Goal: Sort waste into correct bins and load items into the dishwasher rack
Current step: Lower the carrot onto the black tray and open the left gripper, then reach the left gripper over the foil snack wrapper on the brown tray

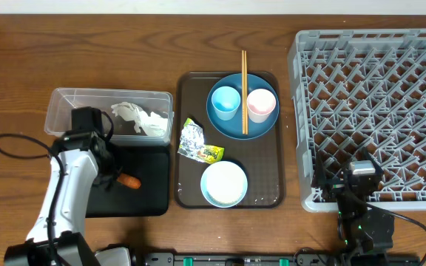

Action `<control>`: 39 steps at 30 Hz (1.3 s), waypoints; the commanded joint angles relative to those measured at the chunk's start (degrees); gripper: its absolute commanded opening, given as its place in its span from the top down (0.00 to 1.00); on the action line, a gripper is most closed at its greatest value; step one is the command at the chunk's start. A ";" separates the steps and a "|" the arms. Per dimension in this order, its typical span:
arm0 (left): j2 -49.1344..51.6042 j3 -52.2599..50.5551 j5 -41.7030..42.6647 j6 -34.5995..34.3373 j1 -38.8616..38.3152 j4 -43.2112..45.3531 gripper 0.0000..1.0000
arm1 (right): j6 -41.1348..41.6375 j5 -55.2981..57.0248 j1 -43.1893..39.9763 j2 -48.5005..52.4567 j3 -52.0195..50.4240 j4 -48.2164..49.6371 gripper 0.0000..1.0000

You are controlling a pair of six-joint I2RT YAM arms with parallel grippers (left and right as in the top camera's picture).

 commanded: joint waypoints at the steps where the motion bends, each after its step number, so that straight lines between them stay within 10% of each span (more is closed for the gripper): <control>1: -2.08 6.36 10.43 14.08 0.20 -3.28 0.42 | -0.28 0.42 -0.33 -0.09 -0.07 -0.22 0.01; 9: -9.70 13.62 19.06 18.64 -4.22 -9.86 0.42 | -0.28 0.42 -0.33 -0.09 -0.07 -0.22 0.01; 39: -2.16 17.51 1.03 19.69 -37.81 -9.44 0.42 | -0.28 0.42 -0.33 -0.09 -0.07 -0.22 0.01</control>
